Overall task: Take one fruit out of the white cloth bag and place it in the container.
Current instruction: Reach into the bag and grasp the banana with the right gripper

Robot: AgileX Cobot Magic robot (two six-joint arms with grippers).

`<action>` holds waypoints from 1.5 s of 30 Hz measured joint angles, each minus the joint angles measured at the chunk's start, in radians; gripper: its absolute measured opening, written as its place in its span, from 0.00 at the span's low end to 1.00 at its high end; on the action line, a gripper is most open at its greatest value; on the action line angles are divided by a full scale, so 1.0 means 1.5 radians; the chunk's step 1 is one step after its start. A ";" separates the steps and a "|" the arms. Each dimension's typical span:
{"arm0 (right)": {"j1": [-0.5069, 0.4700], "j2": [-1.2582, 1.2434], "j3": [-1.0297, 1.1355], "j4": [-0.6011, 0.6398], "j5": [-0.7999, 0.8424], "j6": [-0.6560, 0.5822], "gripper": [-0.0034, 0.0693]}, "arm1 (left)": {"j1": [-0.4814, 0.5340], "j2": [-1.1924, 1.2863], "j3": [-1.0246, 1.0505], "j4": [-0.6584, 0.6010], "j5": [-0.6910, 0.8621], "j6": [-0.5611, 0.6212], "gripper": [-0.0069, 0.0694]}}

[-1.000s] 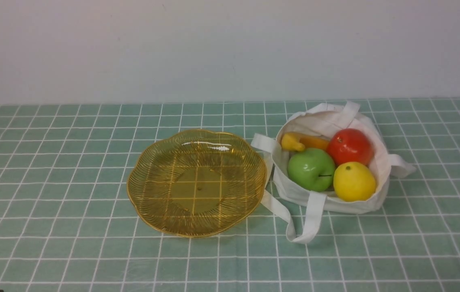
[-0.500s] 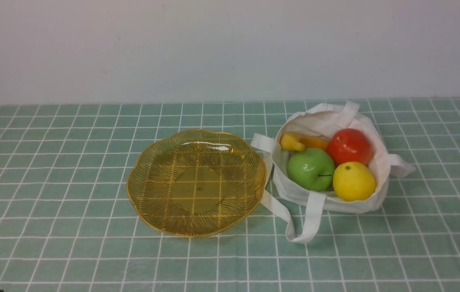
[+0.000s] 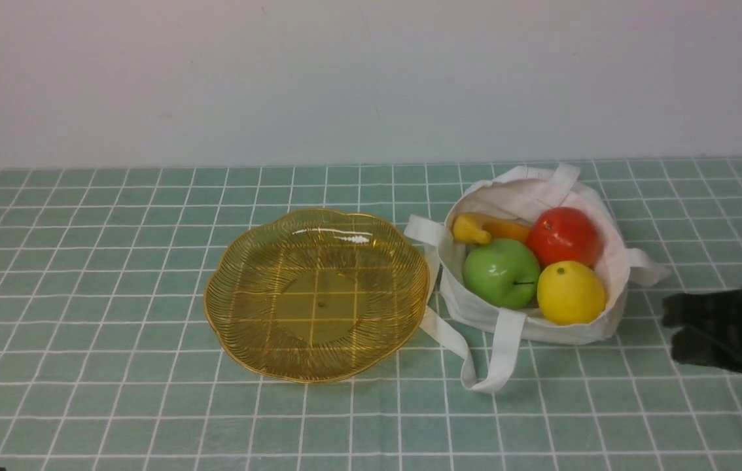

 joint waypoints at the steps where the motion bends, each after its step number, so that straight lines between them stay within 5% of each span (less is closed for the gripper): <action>1: 0.011 0.024 -0.020 0.000 0.010 -0.008 0.15 | 0.000 0.000 0.000 0.000 0.000 0.000 0.08; 14: 0.115 0.358 -0.473 -0.054 0.235 -0.021 0.65 | 0.000 0.000 0.000 0.000 0.000 0.000 0.08; 20: 0.116 0.404 -0.553 -0.035 0.235 0.000 0.71 | 0.000 0.000 0.000 0.000 0.000 0.000 0.08; 35: 0.116 0.477 -0.565 0.005 0.140 -0.003 0.71 | 0.000 0.000 0.000 0.000 0.000 0.000 0.08; 39: 0.116 0.491 -0.566 0.004 0.129 -0.022 0.58 | 0.000 0.000 0.000 0.000 0.000 0.000 0.08; 45: 0.117 0.489 -0.566 -0.003 0.133 -0.027 0.22 | 0.000 0.000 0.000 0.000 0.000 0.000 0.08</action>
